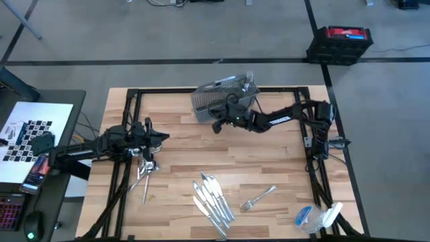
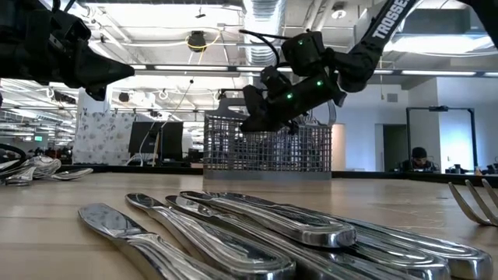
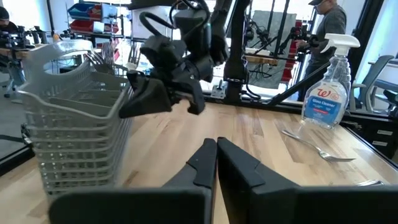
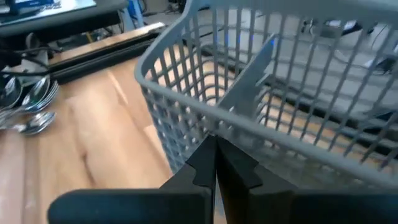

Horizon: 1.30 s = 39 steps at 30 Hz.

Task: Sort silverware
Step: Adjust the gray organizer, then put the silver fork into the gray organizer

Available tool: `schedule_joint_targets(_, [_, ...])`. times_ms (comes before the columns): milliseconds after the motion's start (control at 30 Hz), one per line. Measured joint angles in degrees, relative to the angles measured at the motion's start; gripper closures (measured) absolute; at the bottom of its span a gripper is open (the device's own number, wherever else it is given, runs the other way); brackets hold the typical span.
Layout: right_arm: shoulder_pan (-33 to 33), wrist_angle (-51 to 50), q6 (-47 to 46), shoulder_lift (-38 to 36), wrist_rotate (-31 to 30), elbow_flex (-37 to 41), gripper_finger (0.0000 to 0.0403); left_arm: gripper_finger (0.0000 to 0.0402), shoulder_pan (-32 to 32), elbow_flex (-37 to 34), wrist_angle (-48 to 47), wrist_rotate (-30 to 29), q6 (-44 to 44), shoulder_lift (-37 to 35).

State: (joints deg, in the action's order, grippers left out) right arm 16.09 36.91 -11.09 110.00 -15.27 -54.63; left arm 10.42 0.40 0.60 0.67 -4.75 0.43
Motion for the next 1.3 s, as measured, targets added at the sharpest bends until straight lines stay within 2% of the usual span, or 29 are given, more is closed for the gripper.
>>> schedule_joint_targets(500, [7.0, -0.51, -0.02, -0.08, 0.14, 0.0, 0.0402, 0.0402, 0.01, -0.02, 0.0, 0.0, 0.0, 0.0])
schedule_joint_targets(633, [4.76, -5.15, -0.27, -4.92, 7.52, 0.09, 0.0402, 0.0402, 0.02, -0.02, -0.02, 0.0, 0.0, 0.0])
schedule_joint_targets(733, [0.75, -14.22, 1.98, -11.14, 9.71, -0.07, 0.0402, 0.0402, 0.01, -0.02, 0.0, 0.0, 0.0, 0.0])
schedule_joint_targets(867, [-5.16, -34.88, 5.36, -19.24, 15.26, 0.07, 0.0402, 0.0402, 0.02, -0.02, -0.02, 0.0, 0.0, 0.02])
schedule_joint_targets(967, [-10.26, -49.61, 1.97, -25.87, 21.42, 0.01, 0.0401, 0.0402, 0.0, 0.0, 0.0, 0.0, 0.0, 0.01])
schedule_joint_targets(1033, [-14.32, -59.89, -1.77, -29.17, 22.87, -0.01, 0.0393, 0.0402, 0.0, -0.02, -0.01, 0.0, 0.0, 0.0])
schedule_joint_targets(1200, [-25.86, -77.61, -6.88, -33.28, 23.12, 0.05, 0.0331, 0.0402, 0.0, -0.02, 0.0, 0.0, 0.0, 0.0])
schedule_joint_targets(1300, [-31.79, -80.18, -6.58, -31.74, 20.58, 2.15, 0.0289, 0.0402, 0.02, -0.01, 0.0, 0.0, 0.0, 0.0])
